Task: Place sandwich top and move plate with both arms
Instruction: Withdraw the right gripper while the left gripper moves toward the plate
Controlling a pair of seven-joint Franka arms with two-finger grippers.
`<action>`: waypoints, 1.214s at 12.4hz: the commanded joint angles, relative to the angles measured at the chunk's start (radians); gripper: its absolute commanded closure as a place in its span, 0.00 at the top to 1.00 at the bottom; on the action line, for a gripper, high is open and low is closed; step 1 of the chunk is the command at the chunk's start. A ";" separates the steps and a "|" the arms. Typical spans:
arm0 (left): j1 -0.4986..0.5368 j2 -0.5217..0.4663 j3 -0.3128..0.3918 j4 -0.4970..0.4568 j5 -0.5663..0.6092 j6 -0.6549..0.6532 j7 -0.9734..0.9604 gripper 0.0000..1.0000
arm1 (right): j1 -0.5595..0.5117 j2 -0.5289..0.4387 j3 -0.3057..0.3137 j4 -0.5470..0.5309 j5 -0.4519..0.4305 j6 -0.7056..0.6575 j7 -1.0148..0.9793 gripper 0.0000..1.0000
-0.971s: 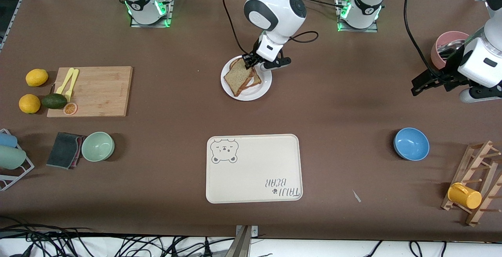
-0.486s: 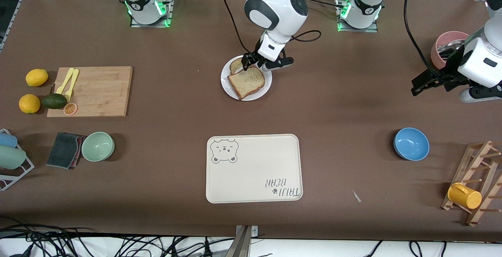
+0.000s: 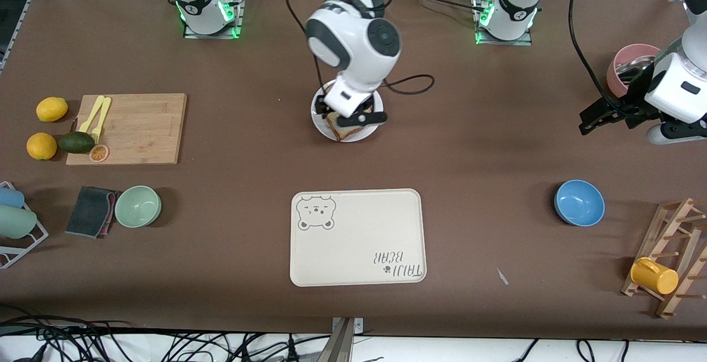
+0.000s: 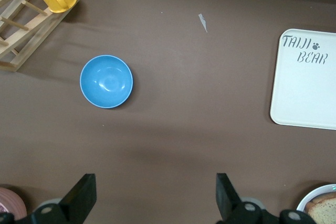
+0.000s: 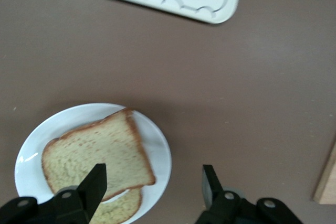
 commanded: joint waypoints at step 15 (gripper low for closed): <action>0.002 -0.006 -0.049 -0.005 -0.008 -0.080 -0.112 1.00 | -0.283 -0.460 -0.362 -0.317 0.359 -0.067 -0.285 1.00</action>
